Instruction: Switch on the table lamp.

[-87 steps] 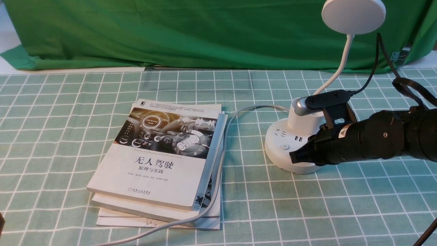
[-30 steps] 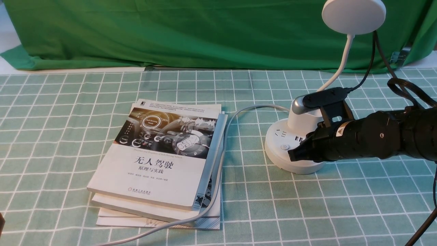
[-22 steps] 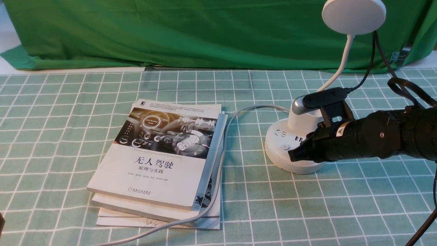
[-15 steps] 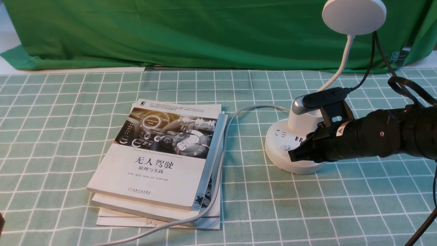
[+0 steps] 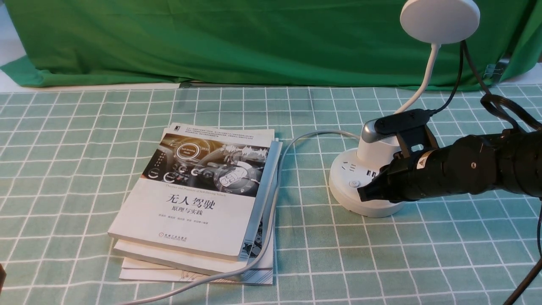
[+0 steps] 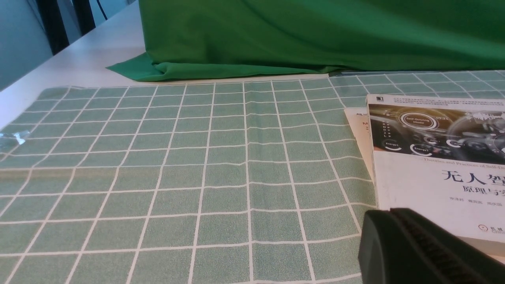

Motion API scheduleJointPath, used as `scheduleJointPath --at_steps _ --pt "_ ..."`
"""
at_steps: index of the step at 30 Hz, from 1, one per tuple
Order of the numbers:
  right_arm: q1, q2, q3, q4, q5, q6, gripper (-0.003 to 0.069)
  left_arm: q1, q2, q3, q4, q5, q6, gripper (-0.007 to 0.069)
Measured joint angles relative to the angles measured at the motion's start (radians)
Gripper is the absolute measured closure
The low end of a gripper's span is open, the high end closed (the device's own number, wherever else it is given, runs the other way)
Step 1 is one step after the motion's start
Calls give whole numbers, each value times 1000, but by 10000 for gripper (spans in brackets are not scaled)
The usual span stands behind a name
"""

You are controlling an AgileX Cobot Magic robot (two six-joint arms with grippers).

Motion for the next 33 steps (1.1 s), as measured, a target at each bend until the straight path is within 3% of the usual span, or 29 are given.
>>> scheduleJointPath --at_steps 12,23,33 --pt "0 -478 141 -3 61 49 603 0 0 0 0 0 0 603" --pt "0 -1124 480 -15 -113 48 592 0 0 0 0 0 0 603" --pt "0 -1407 681 -17 -117 49 579 0 0 0 0 0 0 603"
